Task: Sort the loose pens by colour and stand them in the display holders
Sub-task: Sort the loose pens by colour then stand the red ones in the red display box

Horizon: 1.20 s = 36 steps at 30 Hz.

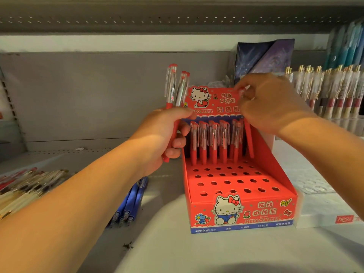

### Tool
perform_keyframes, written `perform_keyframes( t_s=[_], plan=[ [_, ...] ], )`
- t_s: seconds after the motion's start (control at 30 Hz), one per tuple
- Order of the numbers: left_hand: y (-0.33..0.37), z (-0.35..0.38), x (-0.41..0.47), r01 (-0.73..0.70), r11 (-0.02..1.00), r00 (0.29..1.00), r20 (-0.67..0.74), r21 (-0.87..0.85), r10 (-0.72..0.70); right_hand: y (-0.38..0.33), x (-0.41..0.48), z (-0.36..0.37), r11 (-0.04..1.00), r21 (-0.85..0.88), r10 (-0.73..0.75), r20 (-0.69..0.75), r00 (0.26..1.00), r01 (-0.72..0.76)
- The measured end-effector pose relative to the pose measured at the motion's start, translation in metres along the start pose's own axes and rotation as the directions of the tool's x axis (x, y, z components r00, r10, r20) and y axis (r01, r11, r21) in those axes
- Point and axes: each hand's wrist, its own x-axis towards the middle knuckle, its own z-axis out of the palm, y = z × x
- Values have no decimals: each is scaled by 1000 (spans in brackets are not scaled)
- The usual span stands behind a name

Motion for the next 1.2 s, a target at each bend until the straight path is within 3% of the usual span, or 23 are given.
perform_keyframes(
  t_s=[0.17, 0.33, 0.67, 0.83, 0.97, 1.03, 1.07, 1.13, 1.2],
  plan=[
    [3, -1, -3, 5, 994, 999, 51, -111, 1, -1, -2, 0, 994, -80, 81, 98, 992, -74],
    [-1, 1, -2, -1, 997, 998, 65, -83, 7, -4, -3, -1, 992, -75, 109, 124, 986, -100],
    [-4, 4, -3, -71, 996, 991, 112, -60, 77, -8, -4, -2, 916, -402, 104, 213, 971, -10],
    [-1, 3, -3, 2, 988, 983, 181, -152, 26, -8, -5, 0, 883, -468, 214, 338, 916, -34],
    [-2, 3, -2, -22, 977, 981, 185, -211, 62, -3, 0, 0, 864, -504, 187, 308, 933, -7],
    [-3, 5, -3, -51, 981, 976, 198, -186, 89, -2, 1, 2, 957, -289, 109, 223, 969, -41],
    [-3, 6, -4, -59, 984, 972, 217, -166, 95, -6, 0, 3, 995, -55, 90, 196, 976, -81],
    [-4, 7, -6, -71, 990, 959, 265, -122, 101, -16, -5, 6, 882, 439, 80, 218, 973, -171],
    [-4, 7, -7, -82, 993, 948, 300, -85, 104, -24, -10, 11, 743, 642, 26, 255, 967, -189]
  ],
)
